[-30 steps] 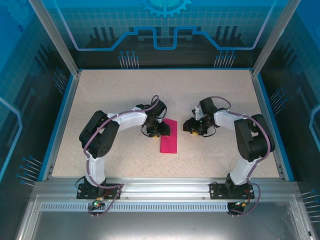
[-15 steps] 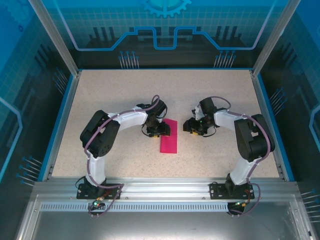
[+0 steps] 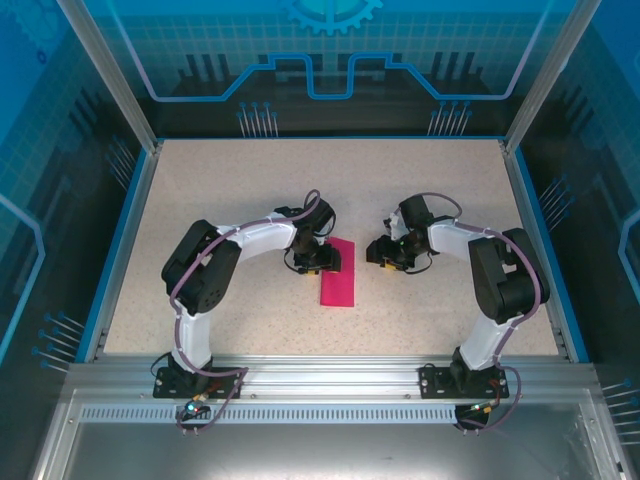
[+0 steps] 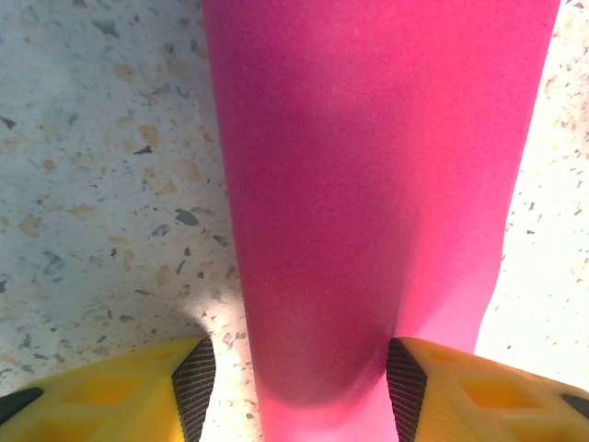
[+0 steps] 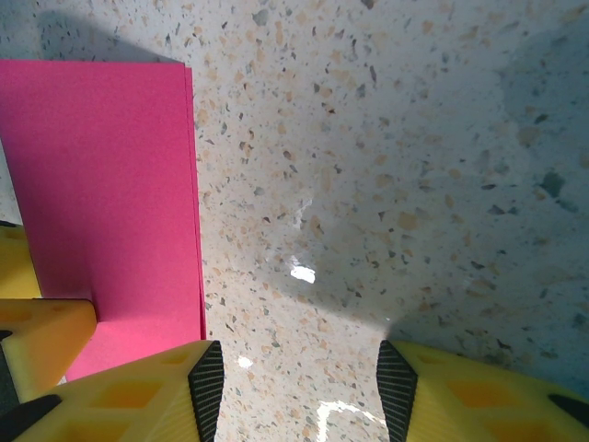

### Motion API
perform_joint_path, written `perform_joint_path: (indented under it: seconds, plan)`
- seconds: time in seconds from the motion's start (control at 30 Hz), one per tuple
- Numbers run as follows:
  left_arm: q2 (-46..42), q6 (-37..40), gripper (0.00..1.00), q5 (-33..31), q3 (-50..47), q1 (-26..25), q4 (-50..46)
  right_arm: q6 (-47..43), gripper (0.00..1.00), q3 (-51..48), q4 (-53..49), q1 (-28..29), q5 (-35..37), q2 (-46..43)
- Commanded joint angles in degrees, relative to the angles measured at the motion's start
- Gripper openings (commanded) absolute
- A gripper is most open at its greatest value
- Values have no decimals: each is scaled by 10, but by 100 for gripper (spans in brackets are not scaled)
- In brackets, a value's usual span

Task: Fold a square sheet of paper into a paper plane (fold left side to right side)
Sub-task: Hold the square sheet of paper at the center of the table.

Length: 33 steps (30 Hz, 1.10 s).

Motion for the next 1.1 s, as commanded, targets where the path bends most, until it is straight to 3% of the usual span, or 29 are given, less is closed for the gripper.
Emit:
perform_joint_path:
  seconds: [0.0,0.37,0.57,0.73,1.07]
  plan:
    - [30,18,57,-3,2,-11,-1,-10,51,8,-23,2,-2,13]
    - [31,18,57,-5,2,-13,-4,-2,50,8,-17,5,-23,3]
    - [30,17,57,-7,2,-13,-4,30,35,8,18,28,-85,0]
    - [30,16,57,-7,1,-14,-3,51,20,25,37,63,-93,23]
    - [30,16,57,-9,0,-14,-3,51,16,35,26,80,-68,66]
